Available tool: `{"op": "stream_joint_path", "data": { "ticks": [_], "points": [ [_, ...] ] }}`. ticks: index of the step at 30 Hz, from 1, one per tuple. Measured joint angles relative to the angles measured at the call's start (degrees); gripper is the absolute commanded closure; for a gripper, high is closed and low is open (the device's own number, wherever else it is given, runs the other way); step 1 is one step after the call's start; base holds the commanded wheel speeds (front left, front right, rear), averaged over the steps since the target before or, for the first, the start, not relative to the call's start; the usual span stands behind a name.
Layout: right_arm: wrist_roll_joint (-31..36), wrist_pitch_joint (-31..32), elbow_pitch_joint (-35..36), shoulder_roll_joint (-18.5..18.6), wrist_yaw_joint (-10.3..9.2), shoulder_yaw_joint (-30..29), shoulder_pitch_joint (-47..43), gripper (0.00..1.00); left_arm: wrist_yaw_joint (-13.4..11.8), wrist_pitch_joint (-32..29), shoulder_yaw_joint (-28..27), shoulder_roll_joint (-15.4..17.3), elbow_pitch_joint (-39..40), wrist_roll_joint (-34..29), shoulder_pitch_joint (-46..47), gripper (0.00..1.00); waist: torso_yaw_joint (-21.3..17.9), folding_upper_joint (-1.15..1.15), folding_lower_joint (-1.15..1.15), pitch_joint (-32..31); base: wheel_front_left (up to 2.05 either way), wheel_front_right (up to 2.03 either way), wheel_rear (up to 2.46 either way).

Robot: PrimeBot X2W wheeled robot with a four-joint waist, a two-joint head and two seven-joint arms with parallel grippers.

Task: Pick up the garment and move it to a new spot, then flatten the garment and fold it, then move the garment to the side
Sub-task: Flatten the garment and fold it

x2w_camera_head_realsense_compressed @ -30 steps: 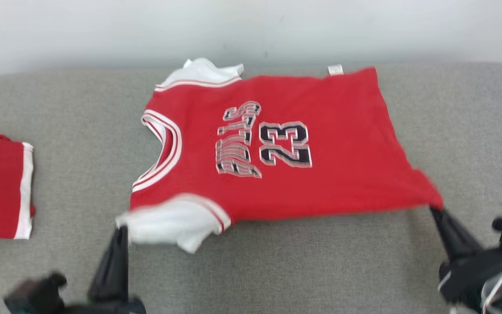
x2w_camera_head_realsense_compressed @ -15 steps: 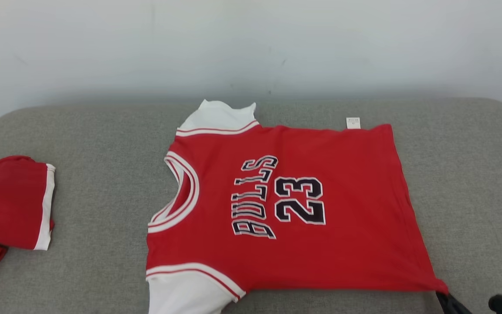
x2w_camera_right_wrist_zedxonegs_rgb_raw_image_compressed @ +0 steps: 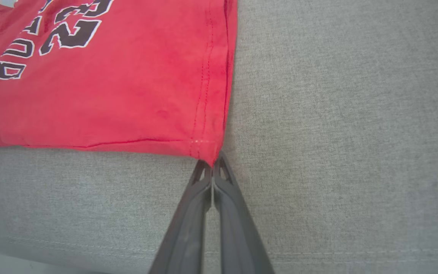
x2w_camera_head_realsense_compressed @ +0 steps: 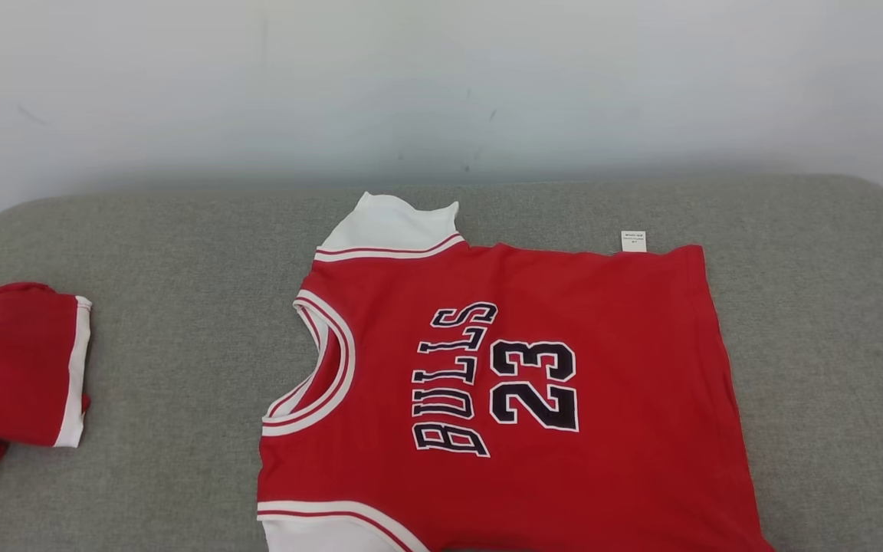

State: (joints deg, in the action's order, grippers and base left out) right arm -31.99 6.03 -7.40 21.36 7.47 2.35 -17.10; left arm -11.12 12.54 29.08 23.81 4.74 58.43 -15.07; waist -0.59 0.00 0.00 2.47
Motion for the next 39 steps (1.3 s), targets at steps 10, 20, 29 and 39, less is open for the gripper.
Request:
{"op": "stream_joint_path", "data": {
  "ticks": [10,20,29,39],
  "points": [
    [-4.71,2.16,3.18,0.02,0.00,1.54,5.66,1.00,1.14,-2.33,-0.31,3.15,1.14,-4.02,9.36,1.00,-1.81,0.01,0.01,0.48,0.00,0.00,0.00],
    [-7.83,9.04,5.33,1.40,0.00,1.29,13.94,1.00,4.70,-11.06,-0.51,6.44,-2.90,-5.30,25.90,1.00,-3.22,0.01,0.01,2.66,0.00,0.00,0.00],
    [-7.83,10.94,0.41,1.75,0.00,2.10,22.72,1.00,8.81,-15.79,0.22,4.98,-14.72,-5.32,40.00,1.00,-3.84,0.01,0.01,6.65,0.00,0.00,0.00],
    [-7.83,10.50,-5.26,2.44,0.00,4.28,30.47,1.00,13.22,-16.40,1.58,3.10,-28.48,-6.56,50.35,1.00,-4.62,0.02,0.02,11.34,0.00,0.00,0.00]
  ]
}}
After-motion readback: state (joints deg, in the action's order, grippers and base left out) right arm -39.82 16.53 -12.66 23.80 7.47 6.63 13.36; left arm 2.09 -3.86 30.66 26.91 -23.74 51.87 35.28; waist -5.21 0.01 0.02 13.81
